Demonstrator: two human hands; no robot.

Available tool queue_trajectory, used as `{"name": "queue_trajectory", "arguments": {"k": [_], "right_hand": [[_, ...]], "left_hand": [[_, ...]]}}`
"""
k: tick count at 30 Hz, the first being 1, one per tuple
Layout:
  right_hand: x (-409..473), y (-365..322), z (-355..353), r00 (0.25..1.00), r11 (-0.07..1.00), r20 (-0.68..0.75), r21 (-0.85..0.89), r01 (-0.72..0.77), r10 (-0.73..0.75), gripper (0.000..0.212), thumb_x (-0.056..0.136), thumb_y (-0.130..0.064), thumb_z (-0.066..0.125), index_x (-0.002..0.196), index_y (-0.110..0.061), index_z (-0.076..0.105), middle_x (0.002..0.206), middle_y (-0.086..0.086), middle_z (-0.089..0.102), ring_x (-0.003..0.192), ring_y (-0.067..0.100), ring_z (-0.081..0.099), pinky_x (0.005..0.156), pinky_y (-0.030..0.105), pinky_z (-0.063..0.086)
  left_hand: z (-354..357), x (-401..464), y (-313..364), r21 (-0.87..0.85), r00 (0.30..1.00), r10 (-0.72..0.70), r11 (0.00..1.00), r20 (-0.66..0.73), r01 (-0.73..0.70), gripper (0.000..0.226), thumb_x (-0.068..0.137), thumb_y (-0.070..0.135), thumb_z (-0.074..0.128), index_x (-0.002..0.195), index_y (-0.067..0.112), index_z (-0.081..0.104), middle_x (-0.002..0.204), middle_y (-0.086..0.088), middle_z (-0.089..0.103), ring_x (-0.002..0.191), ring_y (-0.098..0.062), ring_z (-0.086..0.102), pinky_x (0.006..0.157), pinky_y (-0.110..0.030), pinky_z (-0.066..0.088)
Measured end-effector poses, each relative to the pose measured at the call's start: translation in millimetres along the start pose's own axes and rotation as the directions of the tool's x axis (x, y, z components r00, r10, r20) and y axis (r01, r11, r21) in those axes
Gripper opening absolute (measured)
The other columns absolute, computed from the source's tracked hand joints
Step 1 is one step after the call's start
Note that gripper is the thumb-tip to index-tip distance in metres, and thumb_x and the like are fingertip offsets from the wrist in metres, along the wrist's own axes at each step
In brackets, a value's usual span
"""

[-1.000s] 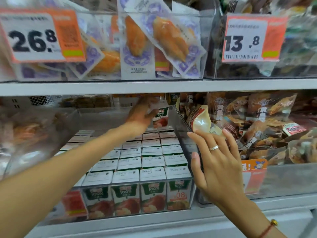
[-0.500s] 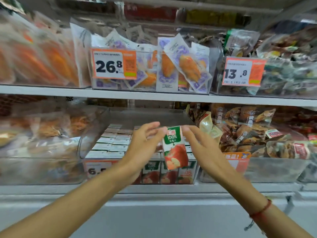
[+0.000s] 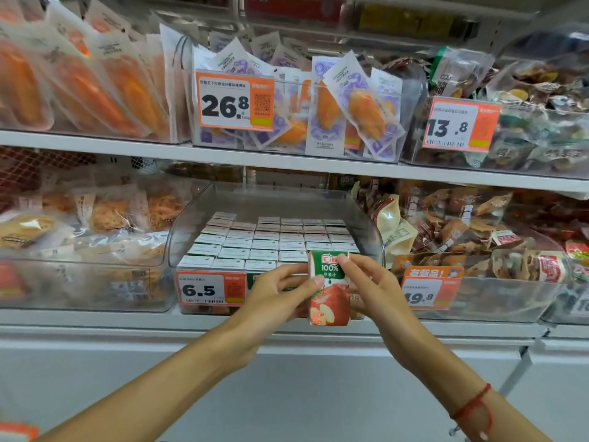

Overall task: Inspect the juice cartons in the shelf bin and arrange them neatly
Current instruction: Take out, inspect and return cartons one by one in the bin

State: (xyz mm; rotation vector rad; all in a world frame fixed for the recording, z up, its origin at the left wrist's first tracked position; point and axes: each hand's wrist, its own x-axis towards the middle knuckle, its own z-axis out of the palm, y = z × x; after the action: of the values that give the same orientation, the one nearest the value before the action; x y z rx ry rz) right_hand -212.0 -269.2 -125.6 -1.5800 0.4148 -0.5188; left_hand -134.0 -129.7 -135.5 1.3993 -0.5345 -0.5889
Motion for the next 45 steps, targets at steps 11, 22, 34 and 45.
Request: {"name": "queue_trajectory", "arguments": {"k": [11,22,34,45], "right_hand": [[-1,6,-8,0.956,0.999,0.292,0.025,-0.033,0.024,0.019,0.089,-0.016,0.067,0.103,-0.028,0.068,0.097,-0.003,0.076,0.092,0.011,0.072,0.068,0.016,0.055],[-9,11,0,0.966,0.928,0.022,-0.273,0.253,-0.257,0.049,0.073,-0.017,0.083,0.111,-0.039,0.062,0.090,-0.018,0.067,0.083,-0.001,0.068,0.062,0.016,0.055],[-7,2,-3,0.988,0.995,0.149,-0.084,0.046,-0.033,0.033,0.089,-0.044,0.056,0.109,-0.019,0.065,0.087,-0.007,0.075,0.080,0.009,0.073,0.063,0.016,0.054],[-9,3,2,0.958,0.999,0.286,-0.003,0.034,-0.032,0.046,0.069,-0.043,0.073,0.113,-0.034,0.065,0.104,-0.012,0.074,0.098,0.003,0.069,0.076,0.016,0.055]], "left_hand": [[-7,4,1,-0.086,0.995,0.032,0.995,-0.096,-0.040,0.024,0.095,0.021,0.061,0.118,0.012,0.065,0.104,-0.006,0.076,0.090,-0.017,0.074,0.066,-0.020,0.058],[-11,14,-6,0.186,0.965,0.225,0.962,-0.132,-0.198,0.016,0.089,0.037,0.067,0.103,0.039,0.073,0.095,0.019,0.075,0.095,-0.002,0.070,0.086,-0.028,0.057],[-19,12,1,0.198,0.990,-0.023,0.980,0.138,-0.004,0.051,0.071,0.049,0.071,0.118,0.033,0.063,0.108,0.008,0.074,0.099,-0.005,0.070,0.084,-0.022,0.057],[-12,14,3,-0.106,0.994,0.108,0.989,0.002,-0.108,0.044,0.080,0.048,0.061,0.116,0.025,0.067,0.101,0.003,0.077,0.095,-0.008,0.072,0.073,-0.019,0.058]]}}
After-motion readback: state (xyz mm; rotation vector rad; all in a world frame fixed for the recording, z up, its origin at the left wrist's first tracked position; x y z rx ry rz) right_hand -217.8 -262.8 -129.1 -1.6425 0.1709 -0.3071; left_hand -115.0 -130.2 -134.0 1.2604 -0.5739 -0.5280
